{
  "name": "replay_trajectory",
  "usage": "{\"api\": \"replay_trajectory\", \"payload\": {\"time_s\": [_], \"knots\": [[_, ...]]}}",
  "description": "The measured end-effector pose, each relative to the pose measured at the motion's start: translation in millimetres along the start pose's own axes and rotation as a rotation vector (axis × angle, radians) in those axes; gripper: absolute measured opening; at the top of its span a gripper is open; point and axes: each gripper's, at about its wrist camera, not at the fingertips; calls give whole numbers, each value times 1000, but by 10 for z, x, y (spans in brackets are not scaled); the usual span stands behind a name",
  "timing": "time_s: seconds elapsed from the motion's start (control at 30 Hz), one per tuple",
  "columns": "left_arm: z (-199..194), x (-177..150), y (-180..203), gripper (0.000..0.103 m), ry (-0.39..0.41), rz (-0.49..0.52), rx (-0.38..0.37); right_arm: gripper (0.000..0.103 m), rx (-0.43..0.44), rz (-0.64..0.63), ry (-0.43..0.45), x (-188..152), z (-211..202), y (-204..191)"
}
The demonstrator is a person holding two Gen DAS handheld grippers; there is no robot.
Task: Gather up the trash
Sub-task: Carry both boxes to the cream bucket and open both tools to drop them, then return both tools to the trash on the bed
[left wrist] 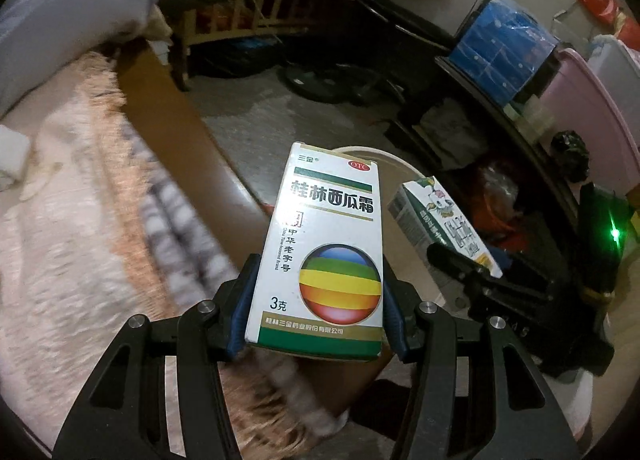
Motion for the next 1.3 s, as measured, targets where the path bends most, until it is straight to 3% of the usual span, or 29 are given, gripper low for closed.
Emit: {"api": "replay_trajectory", "payload": {"time_s": [0.27, 0.4, 0.5, 0.7, 0.97, 1.3], "knots": [[338, 138, 85, 55, -20, -17, -72, 55, -60, 52, -28, 26, 152, 177], [354, 121, 55, 57, -25, -23, -88, 73, -91, 76, -43, 28, 198, 265], [291, 93, 29, 57, -19, -17, -66, 73, -92, 83, -29, 29, 161, 289], [7, -23, -63, 57, 21, 3, 24, 73, -55, 50, -39, -7, 147, 171], [-513, -286, -302, 57, 88, 17, 164, 73, 5, -19, 27, -32, -25, -175], [-1208, -581, -779, 57, 160, -58, 298, 73, 120, -146, 75, -91, -265, -1009]]}}
Point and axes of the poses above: each gripper's, at about its wrist camera, not at the fingertips, and z roughly the way its jaws point, y to its right, x to its top, and after that the axes turned 10 degrees about -x, right-handed
